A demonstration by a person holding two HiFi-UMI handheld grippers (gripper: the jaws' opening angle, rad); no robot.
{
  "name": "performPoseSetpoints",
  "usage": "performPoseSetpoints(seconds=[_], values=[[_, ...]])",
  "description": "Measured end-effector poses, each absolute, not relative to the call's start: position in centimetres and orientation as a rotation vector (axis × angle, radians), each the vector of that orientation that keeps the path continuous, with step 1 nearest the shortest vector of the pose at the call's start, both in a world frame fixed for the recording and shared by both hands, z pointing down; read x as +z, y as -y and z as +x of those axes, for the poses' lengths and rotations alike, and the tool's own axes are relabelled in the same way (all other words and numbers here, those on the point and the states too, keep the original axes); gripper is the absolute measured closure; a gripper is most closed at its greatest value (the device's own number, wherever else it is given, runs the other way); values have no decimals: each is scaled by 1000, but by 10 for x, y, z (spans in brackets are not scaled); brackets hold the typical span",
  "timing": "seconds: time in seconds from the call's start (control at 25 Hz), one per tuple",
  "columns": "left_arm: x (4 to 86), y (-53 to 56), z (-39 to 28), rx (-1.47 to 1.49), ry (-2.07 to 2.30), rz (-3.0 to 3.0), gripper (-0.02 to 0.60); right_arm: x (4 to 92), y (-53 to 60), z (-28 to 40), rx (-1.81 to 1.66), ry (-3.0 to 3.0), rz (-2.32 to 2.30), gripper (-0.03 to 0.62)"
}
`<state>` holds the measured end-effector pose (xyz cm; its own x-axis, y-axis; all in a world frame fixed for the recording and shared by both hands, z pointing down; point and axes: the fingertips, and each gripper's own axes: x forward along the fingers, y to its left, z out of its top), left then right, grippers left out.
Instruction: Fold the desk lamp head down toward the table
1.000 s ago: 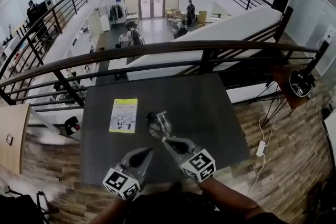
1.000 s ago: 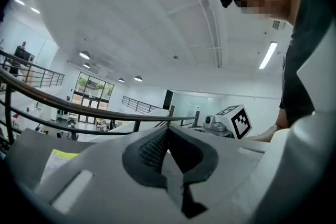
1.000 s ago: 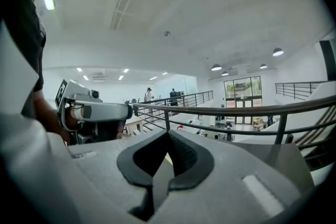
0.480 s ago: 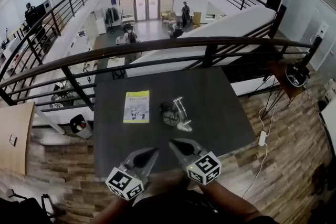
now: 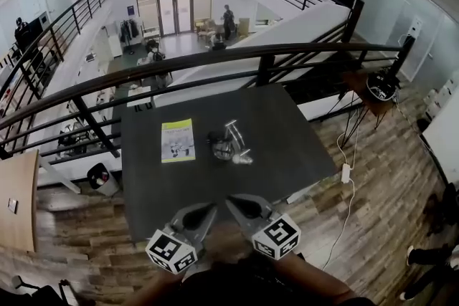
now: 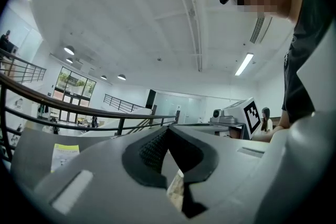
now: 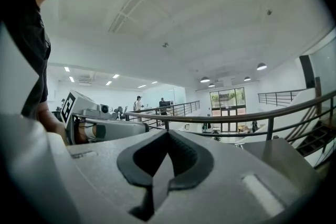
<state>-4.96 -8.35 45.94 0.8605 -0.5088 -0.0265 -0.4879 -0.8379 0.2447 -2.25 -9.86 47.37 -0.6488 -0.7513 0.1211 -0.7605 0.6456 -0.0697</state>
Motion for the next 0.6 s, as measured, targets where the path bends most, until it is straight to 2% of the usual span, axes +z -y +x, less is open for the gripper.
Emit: performPoseSetpoints(seconds=[0.6], values=[[455,33,-9,-145,850,2800,580,451,35,13,121,2820,1239,592]])
